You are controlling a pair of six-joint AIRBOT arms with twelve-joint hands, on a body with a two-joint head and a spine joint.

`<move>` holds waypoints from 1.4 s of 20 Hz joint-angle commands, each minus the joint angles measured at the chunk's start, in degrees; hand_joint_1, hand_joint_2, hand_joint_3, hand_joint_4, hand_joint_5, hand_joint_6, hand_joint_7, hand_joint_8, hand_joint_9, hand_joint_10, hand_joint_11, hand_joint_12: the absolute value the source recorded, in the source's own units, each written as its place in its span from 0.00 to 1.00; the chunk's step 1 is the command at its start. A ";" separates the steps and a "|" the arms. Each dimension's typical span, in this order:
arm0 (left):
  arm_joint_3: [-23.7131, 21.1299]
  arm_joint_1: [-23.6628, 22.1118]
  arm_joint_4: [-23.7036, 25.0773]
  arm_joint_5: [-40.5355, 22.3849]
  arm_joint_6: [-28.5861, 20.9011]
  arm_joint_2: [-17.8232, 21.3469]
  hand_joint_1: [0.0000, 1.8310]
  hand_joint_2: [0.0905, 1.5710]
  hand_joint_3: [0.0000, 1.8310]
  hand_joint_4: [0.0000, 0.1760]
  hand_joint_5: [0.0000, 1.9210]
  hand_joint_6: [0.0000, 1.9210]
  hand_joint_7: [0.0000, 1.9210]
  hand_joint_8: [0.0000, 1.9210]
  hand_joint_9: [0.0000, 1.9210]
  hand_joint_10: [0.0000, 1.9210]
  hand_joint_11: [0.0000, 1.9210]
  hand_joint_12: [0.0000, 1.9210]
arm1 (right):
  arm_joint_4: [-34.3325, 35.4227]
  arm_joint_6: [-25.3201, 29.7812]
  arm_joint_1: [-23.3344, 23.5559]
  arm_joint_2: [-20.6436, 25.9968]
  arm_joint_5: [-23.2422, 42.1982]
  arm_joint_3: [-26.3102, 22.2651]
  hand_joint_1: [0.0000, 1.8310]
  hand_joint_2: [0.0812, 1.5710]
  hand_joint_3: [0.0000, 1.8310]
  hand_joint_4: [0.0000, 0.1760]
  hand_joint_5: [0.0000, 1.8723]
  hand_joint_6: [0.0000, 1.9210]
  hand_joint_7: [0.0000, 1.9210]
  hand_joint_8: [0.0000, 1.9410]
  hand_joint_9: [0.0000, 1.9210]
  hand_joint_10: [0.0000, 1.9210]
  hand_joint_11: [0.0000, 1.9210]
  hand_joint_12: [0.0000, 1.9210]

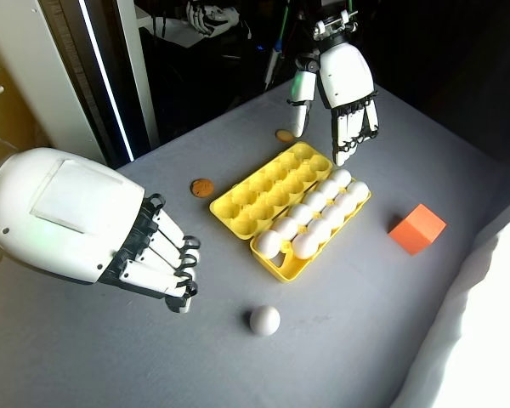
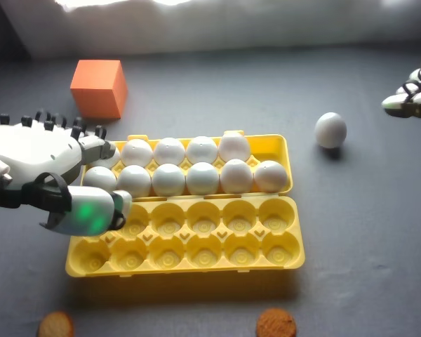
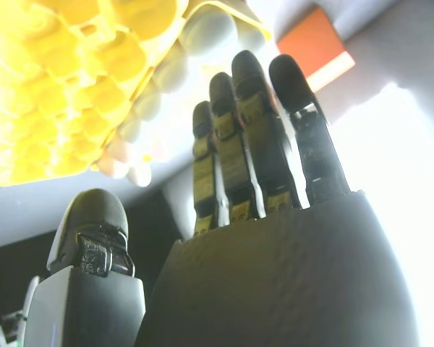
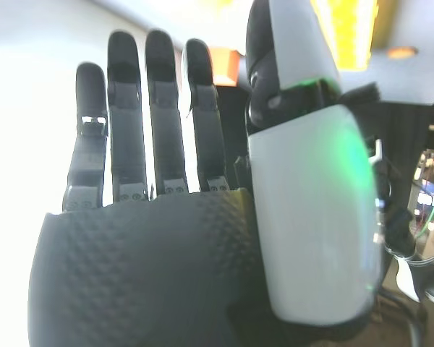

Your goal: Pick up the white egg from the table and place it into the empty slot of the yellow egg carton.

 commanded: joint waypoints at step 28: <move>1.94 -1.83 4.29 -1.39 -0.48 0.23 0.00 0.73 0.00 0.00 0.12 0.00 0.12 0.00 0.11 0.00 0.00 0.24 | 11.86 -1.16 5.46 -25.01 3.54 22.14 0.70 0.62 0.00 0.00 0.10 0.00 0.06 0.00 0.04 0.00 0.00 0.16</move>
